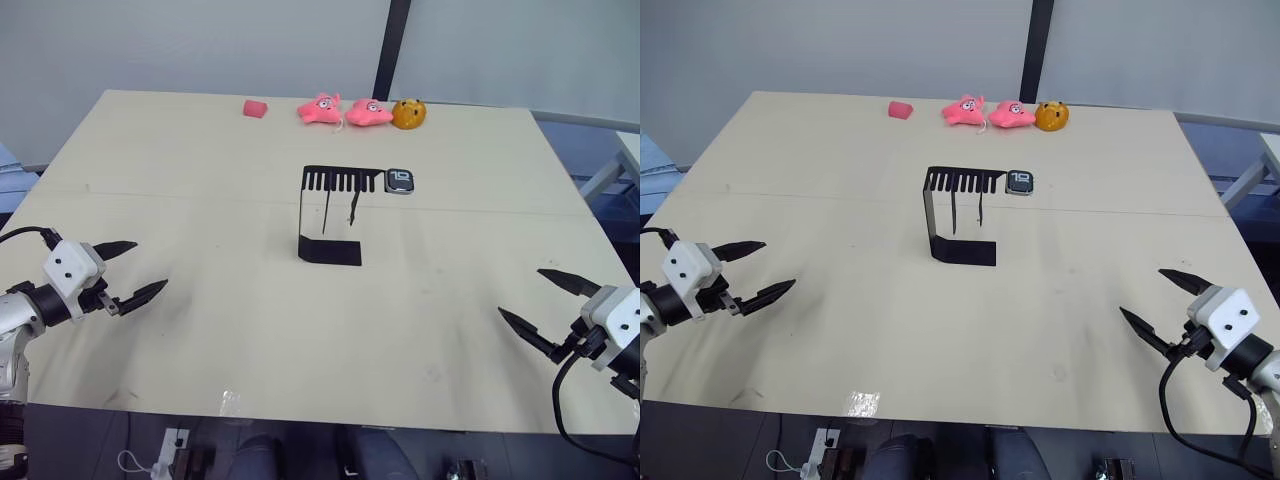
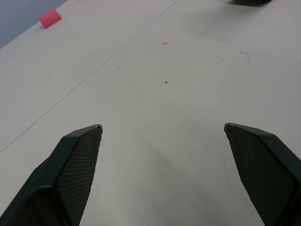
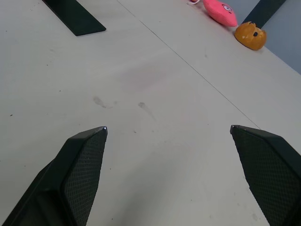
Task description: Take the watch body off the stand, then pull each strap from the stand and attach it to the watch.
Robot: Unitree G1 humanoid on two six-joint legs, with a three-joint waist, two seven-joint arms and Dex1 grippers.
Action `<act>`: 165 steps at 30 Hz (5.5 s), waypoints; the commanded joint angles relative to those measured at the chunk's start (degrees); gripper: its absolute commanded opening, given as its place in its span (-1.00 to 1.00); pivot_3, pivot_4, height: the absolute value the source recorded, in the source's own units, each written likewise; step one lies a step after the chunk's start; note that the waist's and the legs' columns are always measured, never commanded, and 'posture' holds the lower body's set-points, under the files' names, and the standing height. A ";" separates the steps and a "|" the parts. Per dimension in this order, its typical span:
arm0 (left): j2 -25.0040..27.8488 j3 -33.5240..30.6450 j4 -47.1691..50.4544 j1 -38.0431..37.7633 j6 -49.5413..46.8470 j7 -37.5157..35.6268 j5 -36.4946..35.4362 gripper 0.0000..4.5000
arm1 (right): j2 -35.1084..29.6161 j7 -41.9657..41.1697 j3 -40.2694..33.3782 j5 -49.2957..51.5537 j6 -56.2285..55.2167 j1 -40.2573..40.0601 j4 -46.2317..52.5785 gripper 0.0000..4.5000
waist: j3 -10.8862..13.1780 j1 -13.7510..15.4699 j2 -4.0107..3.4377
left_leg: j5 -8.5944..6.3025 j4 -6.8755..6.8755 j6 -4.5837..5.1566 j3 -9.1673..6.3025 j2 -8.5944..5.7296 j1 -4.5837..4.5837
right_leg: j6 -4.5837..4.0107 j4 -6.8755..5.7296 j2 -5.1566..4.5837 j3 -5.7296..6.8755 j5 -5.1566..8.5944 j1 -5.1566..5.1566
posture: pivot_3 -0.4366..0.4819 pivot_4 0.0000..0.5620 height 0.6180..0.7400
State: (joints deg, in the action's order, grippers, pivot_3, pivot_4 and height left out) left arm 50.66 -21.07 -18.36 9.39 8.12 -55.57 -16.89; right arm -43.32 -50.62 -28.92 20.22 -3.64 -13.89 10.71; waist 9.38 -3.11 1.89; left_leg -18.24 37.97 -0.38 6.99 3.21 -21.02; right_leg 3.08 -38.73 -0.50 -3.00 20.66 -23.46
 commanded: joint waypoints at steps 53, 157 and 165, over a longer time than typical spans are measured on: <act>-9.66 7.82 30.01 22.25 -33.24 -1.70 -24.09 1.00 | 37.59 65.65 27.19 3.79 68.82 54.32 26.39 0.98 | 0.00 -1.85 -0.01 | 0.22 0.05 -0.36 -0.07 -0.01 -0.25 | -0.06 -0.18 0.02 0.00 0.03 -0.29 | -0.05 -0.47 1.00; -11.43 6.56 25.32 3.67 -21.24 4.23 -10.87 1.00 | 8.94 -3.08 -2.58 11.76 -1.04 -3.78 -0.42 0.97 | 0.18 0.13 -0.03 | -0.11 -0.78 0.27 -0.08 -0.13 0.85 | 0.08 0.84 -0.13 -0.06 -0.16 0.99 | -0.05 -0.47 1.00; -28.71 17.00 38.81 10.12 -38.02 31.09 -5.80 1.00 | 13.19 0.69 8.42 10.32 1.84 4.26 4.55 0.97 | 0.15 0.85 -0.14 | 0.07 -0.66 -0.10 -0.08 -0.15 0.79 | 0.15 0.84 -0.04 -0.11 -0.18 0.97 | -0.05 -0.47 1.00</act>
State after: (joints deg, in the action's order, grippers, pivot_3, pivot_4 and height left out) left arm 23.22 -5.04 16.74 18.03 -27.98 -29.49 -23.99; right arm -30.39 -51.00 -20.81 30.64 -1.85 -10.24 13.34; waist 9.52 -2.26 1.75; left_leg -18.17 37.37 -0.48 6.90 3.07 -20.23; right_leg 3.27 -37.89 -0.52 -3.12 20.45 -22.48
